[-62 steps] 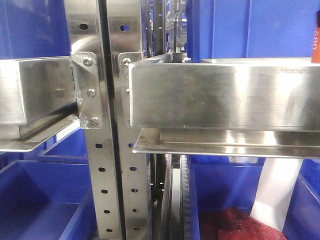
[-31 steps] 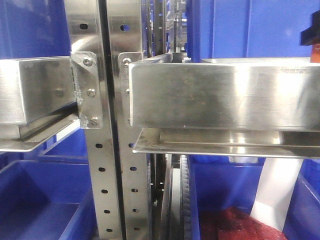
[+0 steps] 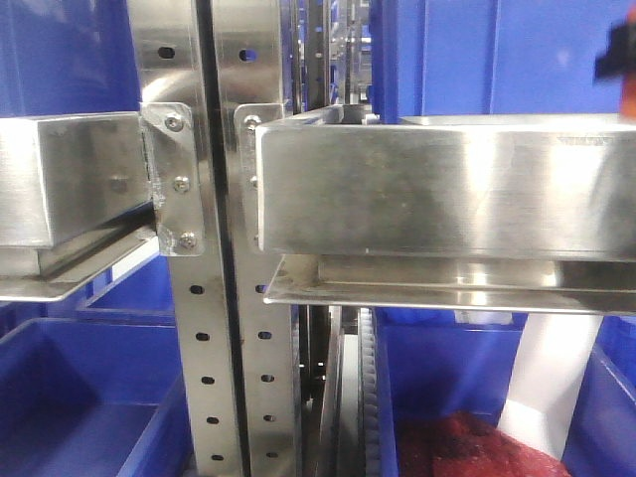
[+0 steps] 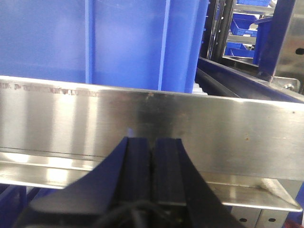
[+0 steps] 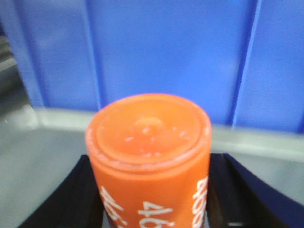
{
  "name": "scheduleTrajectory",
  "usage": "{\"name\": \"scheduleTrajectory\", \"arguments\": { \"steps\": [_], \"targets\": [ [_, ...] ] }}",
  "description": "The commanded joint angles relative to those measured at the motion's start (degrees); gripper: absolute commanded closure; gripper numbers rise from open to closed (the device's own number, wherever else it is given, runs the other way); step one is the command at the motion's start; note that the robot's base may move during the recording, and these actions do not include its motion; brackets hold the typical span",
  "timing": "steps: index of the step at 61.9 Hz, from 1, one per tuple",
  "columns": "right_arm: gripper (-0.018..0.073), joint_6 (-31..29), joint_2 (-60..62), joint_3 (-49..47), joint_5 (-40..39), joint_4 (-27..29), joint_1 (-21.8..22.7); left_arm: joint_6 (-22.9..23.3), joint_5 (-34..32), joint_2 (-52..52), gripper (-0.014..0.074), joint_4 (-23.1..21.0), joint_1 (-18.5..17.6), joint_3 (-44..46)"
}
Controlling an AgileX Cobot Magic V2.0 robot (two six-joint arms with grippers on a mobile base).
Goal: Grab orange capacitor from left shelf to right conveyor
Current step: 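Close the right gripper around the orange capacitor and lift it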
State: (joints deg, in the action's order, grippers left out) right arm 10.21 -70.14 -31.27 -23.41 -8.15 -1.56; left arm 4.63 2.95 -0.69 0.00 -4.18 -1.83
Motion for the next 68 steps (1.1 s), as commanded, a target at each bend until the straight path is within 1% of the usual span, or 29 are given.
{"name": "scheduleTrajectory", "arguments": {
  "steps": [1,11,16,31,36,47,59,68],
  "targets": [
    [0.0419,0.0,7.0,-1.9,-0.5,-0.7,0.2,0.1,-5.1,-1.1,0.0701,0.0,-0.1,0.3],
    [0.0419,0.0,18.0,-1.9,11.9,-0.7,0.2,0.1,-5.1,-1.1,0.0701,0.0,-0.1,0.3],
    [0.0419,0.0,25.0,-1.9,20.1,-0.7,0.2,0.1,-5.1,-1.1,0.0701,0.0,-0.1,0.3],
    [0.0419,0.0,42.6,-1.9,38.0,-0.6,0.1,0.1,-5.1,-1.1,0.0701,0.0,-0.1,0.3],
    [0.0419,0.0,48.5,-1.9,44.5,1.0,0.1,0.1,-5.1,-1.1,0.0701,0.0,-0.1,0.3],
    [0.0419,-0.3,58.8,-1.9,55.4,5.5,0.1,0.1,-5.1,-1.1,0.0701,0.0,-0.1,0.3],
    [0.0419,-2.3,66.5,-1.9,66.1,5.8,0.1,0.1,-5.1,-1.1,0.0701,0.0,-0.1,0.3],
    [0.0419,-3.3,68.0,-1.9,70.2,5.8,0.1,0.1,-5.1,-1.1,0.0701,0.0,-0.1,0.3]
  ]
}}
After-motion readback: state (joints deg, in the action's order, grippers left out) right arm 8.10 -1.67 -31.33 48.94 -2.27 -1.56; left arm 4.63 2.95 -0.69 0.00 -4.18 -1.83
